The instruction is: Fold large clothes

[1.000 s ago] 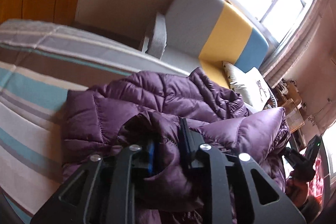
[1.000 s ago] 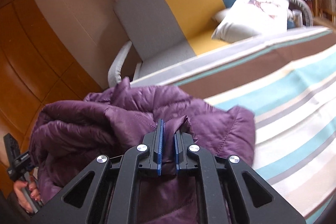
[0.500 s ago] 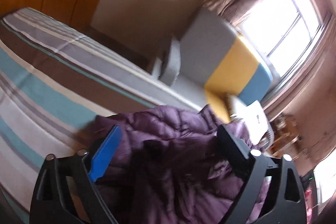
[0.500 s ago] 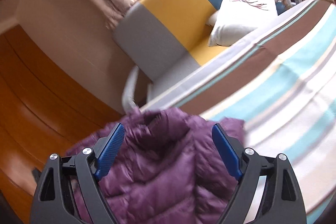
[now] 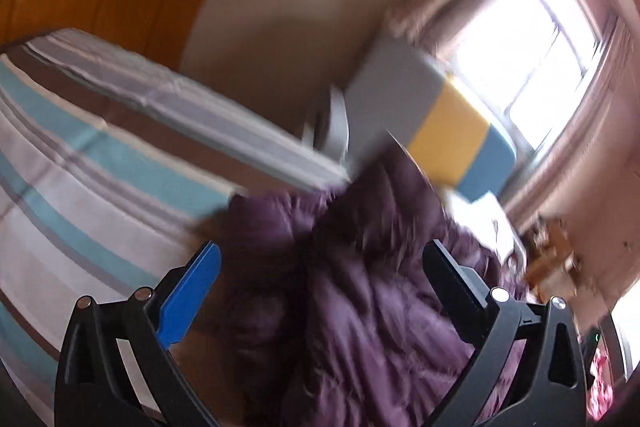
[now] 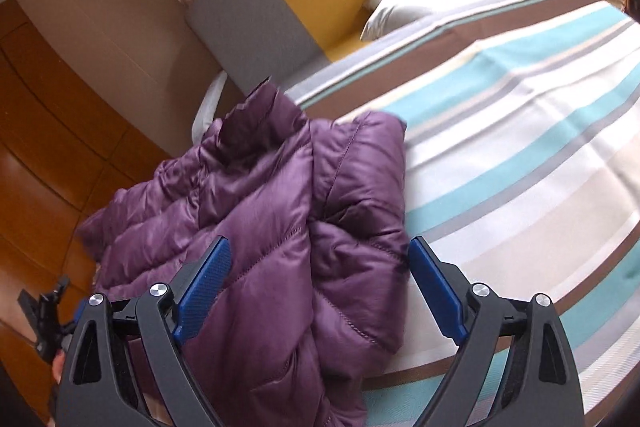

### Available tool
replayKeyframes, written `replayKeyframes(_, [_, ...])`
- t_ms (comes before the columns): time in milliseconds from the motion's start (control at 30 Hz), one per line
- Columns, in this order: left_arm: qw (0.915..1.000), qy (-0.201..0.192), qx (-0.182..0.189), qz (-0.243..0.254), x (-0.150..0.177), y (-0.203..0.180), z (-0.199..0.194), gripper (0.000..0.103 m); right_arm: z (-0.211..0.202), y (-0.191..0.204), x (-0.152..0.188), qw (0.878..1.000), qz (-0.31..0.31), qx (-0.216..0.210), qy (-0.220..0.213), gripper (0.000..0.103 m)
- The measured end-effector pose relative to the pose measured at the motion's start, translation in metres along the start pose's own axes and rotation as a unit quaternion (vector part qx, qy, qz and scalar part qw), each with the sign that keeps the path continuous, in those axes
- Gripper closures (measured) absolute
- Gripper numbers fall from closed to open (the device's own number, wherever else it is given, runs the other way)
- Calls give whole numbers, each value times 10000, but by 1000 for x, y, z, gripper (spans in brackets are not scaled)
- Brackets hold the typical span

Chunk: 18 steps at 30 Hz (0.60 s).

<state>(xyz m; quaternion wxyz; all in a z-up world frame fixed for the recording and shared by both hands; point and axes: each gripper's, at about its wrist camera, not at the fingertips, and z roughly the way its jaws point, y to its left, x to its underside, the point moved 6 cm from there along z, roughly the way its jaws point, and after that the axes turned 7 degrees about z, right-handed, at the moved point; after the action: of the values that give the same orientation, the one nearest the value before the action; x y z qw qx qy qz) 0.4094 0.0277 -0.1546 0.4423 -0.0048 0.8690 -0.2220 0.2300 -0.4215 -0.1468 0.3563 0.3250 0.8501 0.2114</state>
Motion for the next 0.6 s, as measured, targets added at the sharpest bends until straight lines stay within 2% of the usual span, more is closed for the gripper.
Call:
replayKeyframes(67, [9984,459,-13,329,8,-4,17,2,7,1,3,10000,30,0,95,10])
replayKeyframes(133, [9925,949,-291,719,17,-5,40,2,14,5,5,9997,7,-98,214,9])
replayKeyframes(200, [9873,1363,-310,751,27,-5,60,2,19,9,7,9996,-151,-58,236,14])
replayKeyframes(267, [9865,1461,-261,695,34,-5,66,3,23,9,10,9992,-303,45,258,37])
replayKeyframes(300, [9857,1485,-292,744,37,-6,66,5,23,10,11,9991,-323,25,278,42])
replayKeyframes(367, [9835,1540,-198,929,43,-13,61,24,22,10,13,9985,-345,-122,406,57])
replayKeyframes(433, [9822,1606,22,978,51,-21,50,36,17,9,14,9977,-431,-206,487,62])
replayKeyframes(600, [9780,1718,355,1125,77,-35,20,40,-7,-1,26,9959,-480,-377,666,65])
